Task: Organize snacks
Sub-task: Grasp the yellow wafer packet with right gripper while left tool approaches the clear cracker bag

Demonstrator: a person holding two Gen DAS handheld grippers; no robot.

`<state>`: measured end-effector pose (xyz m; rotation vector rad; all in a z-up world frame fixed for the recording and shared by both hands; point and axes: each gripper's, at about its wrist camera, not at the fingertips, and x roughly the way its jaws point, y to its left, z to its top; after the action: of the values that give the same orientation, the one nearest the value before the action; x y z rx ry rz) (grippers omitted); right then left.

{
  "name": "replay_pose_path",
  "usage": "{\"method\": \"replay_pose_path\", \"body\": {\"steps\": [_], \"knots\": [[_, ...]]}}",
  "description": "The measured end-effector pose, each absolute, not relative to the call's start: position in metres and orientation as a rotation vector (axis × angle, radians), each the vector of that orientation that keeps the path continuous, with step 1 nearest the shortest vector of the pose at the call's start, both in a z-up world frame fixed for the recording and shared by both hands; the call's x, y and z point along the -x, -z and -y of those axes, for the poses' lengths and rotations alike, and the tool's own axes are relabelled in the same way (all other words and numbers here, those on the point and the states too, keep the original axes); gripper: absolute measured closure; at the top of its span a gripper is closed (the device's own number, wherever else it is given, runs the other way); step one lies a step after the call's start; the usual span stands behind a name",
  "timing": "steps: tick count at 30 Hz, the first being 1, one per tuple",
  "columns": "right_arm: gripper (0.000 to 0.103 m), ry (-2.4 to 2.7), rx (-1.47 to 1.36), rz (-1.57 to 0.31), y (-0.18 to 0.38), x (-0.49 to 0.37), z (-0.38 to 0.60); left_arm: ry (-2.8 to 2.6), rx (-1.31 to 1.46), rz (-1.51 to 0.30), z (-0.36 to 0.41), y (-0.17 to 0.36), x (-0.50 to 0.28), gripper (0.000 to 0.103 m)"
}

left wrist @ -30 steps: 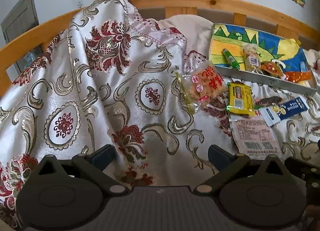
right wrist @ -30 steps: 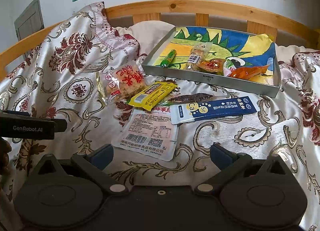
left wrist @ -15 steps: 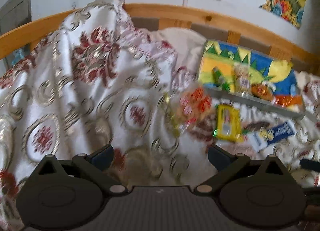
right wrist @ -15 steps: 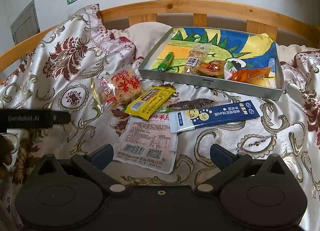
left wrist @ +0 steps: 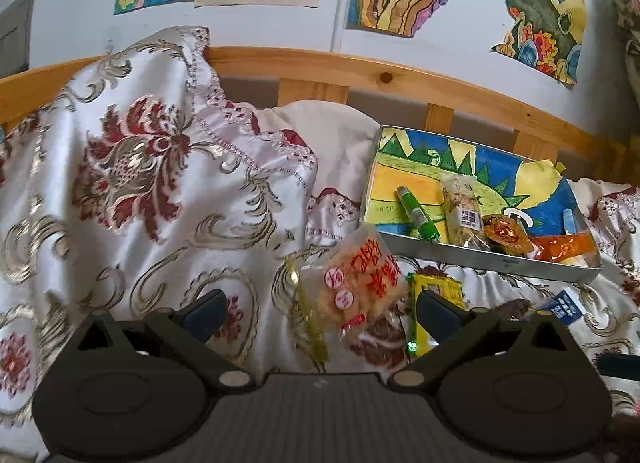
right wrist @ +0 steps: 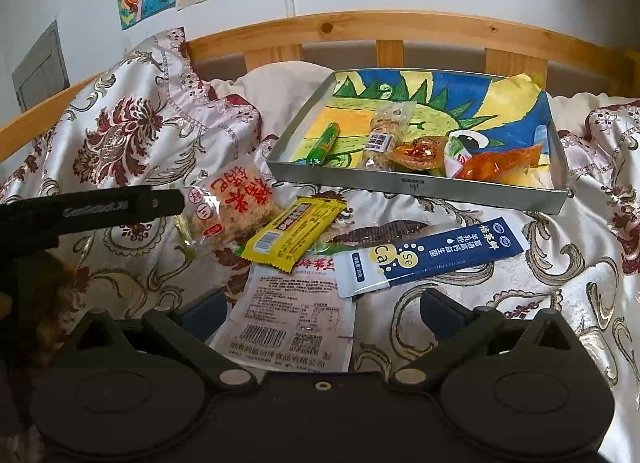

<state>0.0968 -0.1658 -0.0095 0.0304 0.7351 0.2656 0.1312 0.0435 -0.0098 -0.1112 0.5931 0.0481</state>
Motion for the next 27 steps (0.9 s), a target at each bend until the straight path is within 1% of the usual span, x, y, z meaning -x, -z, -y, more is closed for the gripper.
{"method": "replay_pose_path", "body": {"steps": [9,15,18,22,27], "knots": [[0.001,-0.271,-0.027,-0.758,0.020,-0.105,0.168,0.101,0.085,-0.664,-0.050,0.034,-0.176,0.001],[0.001,-0.326,-0.015,-0.741,0.025,-0.114,0.162,0.233,0.066,-0.655,-0.053,0.039,-0.193,0.001],[0.001,-0.339,0.040,-0.729,0.029,-0.124,0.152,0.240,0.095,-0.672,-0.060,0.042,-0.203,0.001],[0.001,-0.361,0.095,-0.703,0.034,-0.138,0.136,0.260,0.198,-0.696,-0.075,0.048,-0.214,0.001],[0.001,-0.361,0.128,-0.701,0.039,-0.163,0.113,0.285,0.199,-0.680,-0.075,0.046,-0.218,0.001]]}}
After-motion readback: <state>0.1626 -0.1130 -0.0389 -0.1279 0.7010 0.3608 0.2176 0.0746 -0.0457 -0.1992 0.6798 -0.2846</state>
